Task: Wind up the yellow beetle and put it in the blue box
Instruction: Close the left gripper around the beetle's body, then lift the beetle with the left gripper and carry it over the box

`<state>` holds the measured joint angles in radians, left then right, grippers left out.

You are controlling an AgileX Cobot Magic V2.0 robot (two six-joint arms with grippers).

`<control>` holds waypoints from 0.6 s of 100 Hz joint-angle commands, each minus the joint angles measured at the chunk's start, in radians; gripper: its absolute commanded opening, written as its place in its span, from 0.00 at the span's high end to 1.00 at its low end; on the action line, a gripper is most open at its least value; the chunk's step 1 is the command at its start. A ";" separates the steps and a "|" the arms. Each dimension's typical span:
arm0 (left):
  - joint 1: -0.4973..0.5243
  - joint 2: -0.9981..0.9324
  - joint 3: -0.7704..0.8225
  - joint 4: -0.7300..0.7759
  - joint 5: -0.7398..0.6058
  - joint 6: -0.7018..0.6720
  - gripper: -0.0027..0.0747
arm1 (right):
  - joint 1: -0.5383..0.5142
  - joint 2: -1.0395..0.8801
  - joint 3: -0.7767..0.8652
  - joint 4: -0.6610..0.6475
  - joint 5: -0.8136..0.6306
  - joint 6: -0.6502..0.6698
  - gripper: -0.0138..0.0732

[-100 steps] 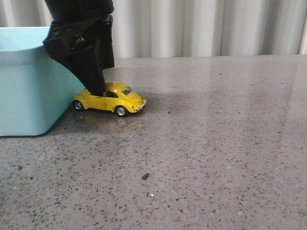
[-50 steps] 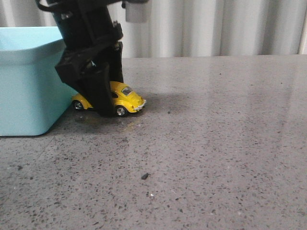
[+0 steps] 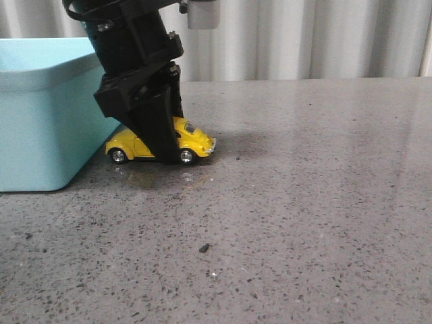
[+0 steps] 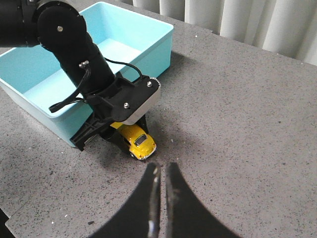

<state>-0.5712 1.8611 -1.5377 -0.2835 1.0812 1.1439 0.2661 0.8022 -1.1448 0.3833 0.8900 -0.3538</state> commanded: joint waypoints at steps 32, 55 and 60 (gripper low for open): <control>0.007 -0.100 -0.287 -0.045 0.000 0.002 0.99 | 0.004 -0.008 -0.021 0.012 -0.071 -0.008 0.90; 0.069 -0.151 -0.489 -0.038 -0.002 -0.109 0.99 | 0.004 -0.008 -0.021 0.012 -0.071 -0.008 0.90; 0.094 -0.163 -0.506 -0.017 0.005 -0.158 0.99 | 0.004 -0.008 -0.021 0.012 -0.071 -0.008 0.90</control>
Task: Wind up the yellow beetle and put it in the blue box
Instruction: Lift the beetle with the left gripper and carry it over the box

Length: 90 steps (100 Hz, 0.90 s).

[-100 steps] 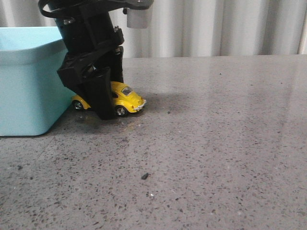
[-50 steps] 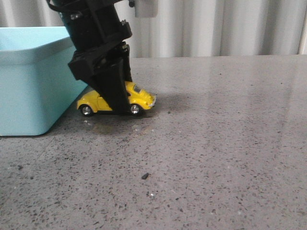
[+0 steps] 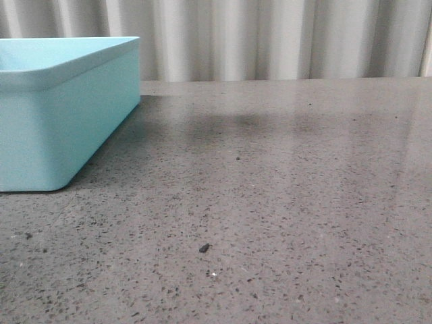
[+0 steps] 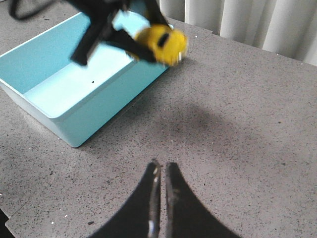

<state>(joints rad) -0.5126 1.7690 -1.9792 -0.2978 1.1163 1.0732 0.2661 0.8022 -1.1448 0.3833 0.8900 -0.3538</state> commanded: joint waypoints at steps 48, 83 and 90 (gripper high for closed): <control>0.396 -0.089 -0.060 0.092 0.107 -0.581 0.99 | 0.004 -0.008 -0.021 0.012 -0.069 -0.008 0.90; 0.442 -0.032 0.193 0.073 0.153 -0.737 0.99 | 0.004 -0.008 -0.021 0.012 -0.071 -0.008 0.90; 0.442 -0.012 0.245 0.075 0.153 -0.738 0.99 | 0.004 -0.008 -0.021 0.012 -0.071 -0.008 0.90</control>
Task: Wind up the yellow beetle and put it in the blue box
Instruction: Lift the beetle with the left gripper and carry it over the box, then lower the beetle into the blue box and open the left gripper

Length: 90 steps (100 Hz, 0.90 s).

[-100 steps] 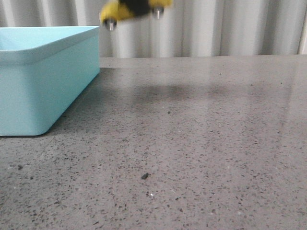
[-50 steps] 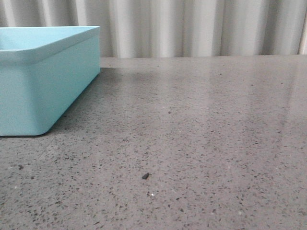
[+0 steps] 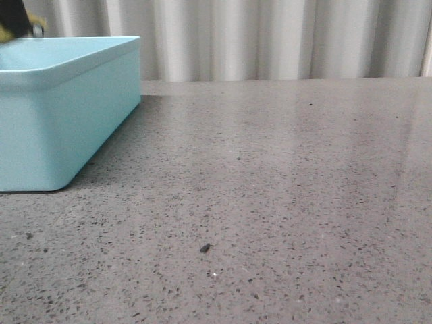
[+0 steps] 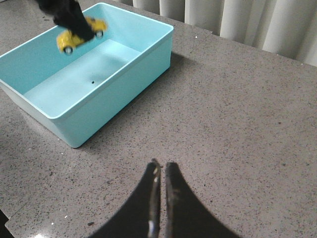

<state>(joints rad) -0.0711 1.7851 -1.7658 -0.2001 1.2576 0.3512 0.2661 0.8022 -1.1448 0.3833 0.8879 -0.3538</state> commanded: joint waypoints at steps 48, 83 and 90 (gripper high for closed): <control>-0.002 0.048 0.076 -0.011 -0.004 -0.018 0.84 | 0.004 -0.008 -0.021 0.012 -0.069 -0.008 0.90; -0.002 0.048 0.074 0.000 -0.007 -0.050 0.39 | 0.004 -0.008 -0.021 0.012 -0.069 -0.008 0.90; -0.002 0.048 0.065 0.000 0.000 -0.051 0.38 | 0.004 -0.008 -0.021 0.012 -0.067 -0.008 0.90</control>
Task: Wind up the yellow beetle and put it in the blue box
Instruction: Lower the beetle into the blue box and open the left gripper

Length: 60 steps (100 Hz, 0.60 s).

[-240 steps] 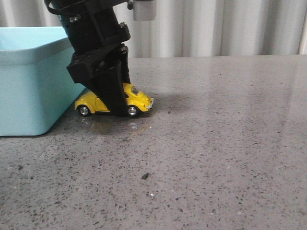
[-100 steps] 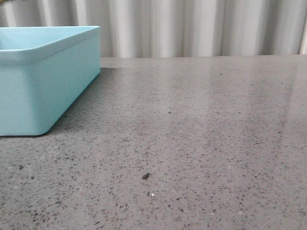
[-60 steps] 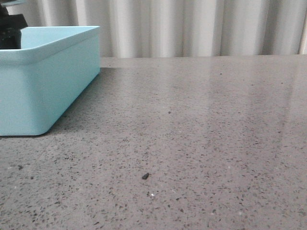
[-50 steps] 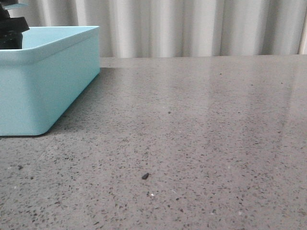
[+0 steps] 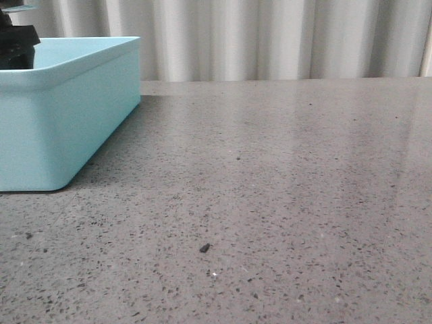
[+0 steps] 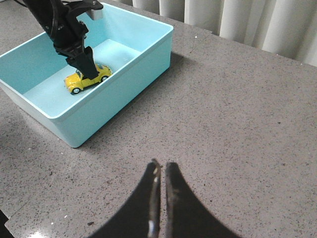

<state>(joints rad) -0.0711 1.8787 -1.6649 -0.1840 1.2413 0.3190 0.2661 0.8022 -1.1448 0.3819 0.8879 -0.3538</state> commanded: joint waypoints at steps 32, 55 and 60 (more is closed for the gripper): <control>-0.002 -0.145 -0.248 -0.138 -0.050 -0.018 0.38 | 0.004 -0.015 -0.021 0.013 -0.052 -0.008 0.90; -0.002 -0.309 -0.309 -0.245 -0.094 -0.021 0.51 | 0.004 -0.075 0.051 -0.017 -0.192 -0.017 0.90; -0.002 -0.352 -0.309 -0.251 -0.091 -0.038 0.52 | 0.004 -0.110 0.081 -0.017 -0.235 -0.056 0.90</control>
<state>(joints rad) -0.0711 1.6384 -1.9424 -0.3850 1.1946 0.3105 0.2661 0.7363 -1.0770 0.3633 0.7917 -0.3622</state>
